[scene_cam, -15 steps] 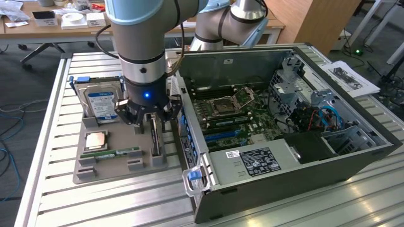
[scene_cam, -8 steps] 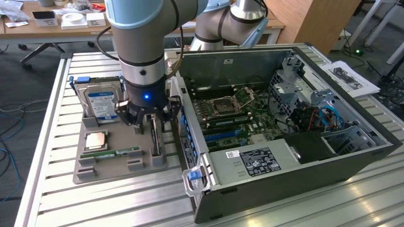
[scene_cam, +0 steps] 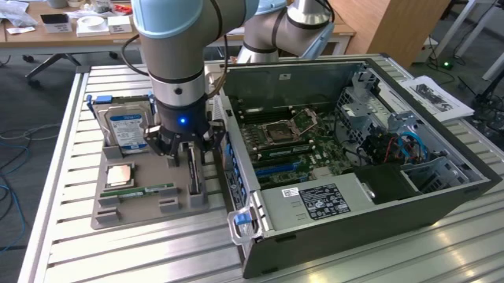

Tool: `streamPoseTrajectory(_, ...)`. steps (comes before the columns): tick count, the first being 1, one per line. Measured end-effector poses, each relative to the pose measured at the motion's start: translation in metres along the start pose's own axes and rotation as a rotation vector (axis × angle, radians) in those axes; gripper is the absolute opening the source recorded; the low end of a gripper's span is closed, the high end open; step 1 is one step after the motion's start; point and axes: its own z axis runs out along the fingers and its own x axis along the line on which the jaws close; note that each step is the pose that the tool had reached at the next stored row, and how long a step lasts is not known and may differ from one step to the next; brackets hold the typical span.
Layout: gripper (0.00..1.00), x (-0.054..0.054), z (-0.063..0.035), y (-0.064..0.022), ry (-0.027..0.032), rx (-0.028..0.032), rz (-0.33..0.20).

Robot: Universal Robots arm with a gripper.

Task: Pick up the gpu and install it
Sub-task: 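Pick up the gpu and move the gpu toward the slot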

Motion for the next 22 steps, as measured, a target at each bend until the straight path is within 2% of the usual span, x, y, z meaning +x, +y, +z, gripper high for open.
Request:
streamPoseTrajectory(6, 0.55, 0.0003, 0.004, 0.0038, -0.0001, -0.0001, 0.0)
streamPoseTrajectory(22, 0.55, -0.0005, 0.0044, 0.0018, 0.0, -0.0001, 0.0)
